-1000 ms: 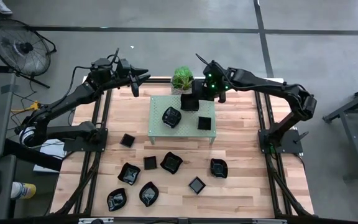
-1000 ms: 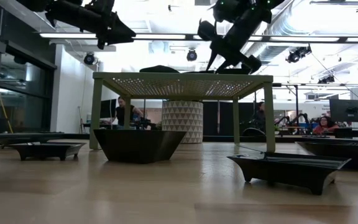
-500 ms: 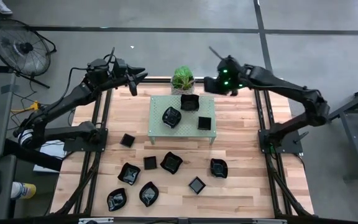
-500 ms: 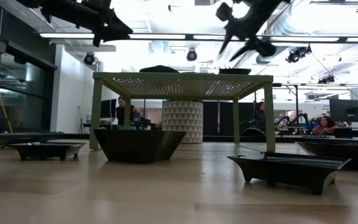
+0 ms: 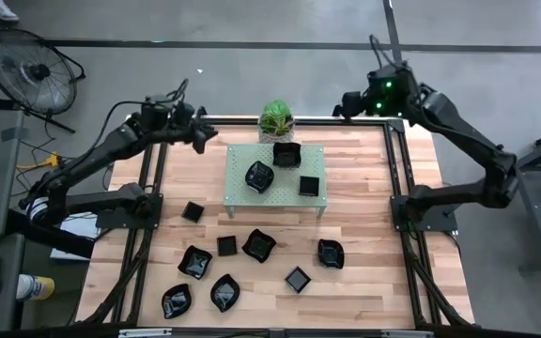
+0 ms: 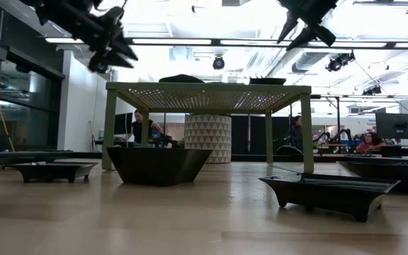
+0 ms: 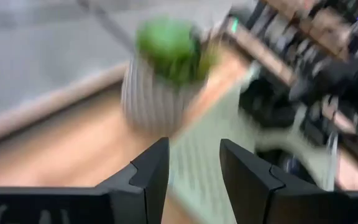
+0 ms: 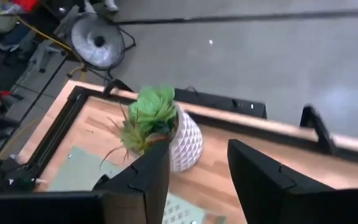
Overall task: Pick & Place Mini shaped plates
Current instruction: Stack the black square plate on the other black square plate on the shelf
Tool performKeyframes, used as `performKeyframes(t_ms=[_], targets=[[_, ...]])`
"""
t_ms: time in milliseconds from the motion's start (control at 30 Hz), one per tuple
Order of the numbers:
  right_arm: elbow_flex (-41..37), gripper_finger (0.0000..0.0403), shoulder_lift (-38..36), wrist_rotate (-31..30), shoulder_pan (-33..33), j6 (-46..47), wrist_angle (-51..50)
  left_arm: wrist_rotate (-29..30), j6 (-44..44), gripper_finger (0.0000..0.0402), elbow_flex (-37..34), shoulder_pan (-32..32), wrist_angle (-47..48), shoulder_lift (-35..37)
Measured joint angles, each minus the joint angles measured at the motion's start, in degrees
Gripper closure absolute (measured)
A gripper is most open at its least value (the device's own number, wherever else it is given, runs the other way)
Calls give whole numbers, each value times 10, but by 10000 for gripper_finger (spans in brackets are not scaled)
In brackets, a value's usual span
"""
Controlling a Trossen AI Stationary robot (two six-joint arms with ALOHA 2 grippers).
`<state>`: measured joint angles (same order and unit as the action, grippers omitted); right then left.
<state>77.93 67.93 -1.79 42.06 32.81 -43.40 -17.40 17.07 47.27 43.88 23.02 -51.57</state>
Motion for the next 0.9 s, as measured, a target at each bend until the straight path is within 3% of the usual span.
performKeyframes(t_ms=[233, 433, 633, 900], targets=[[0, 253, 2, 87, 67, -98, 10, -1, 63, 261, 12, 0, 251, 0], [0, 253, 3, 118, 96, -157, 10, 8, 167, 261, 12, 0, 419, 0], [0, 251, 3, 121, 108, -196, 12, 18, 221, 261, 6, 0, 444, 0], [0, 248, 3, 151, 109, -212, 13, -3, 212, 261, -49, 0, 445, -42]])
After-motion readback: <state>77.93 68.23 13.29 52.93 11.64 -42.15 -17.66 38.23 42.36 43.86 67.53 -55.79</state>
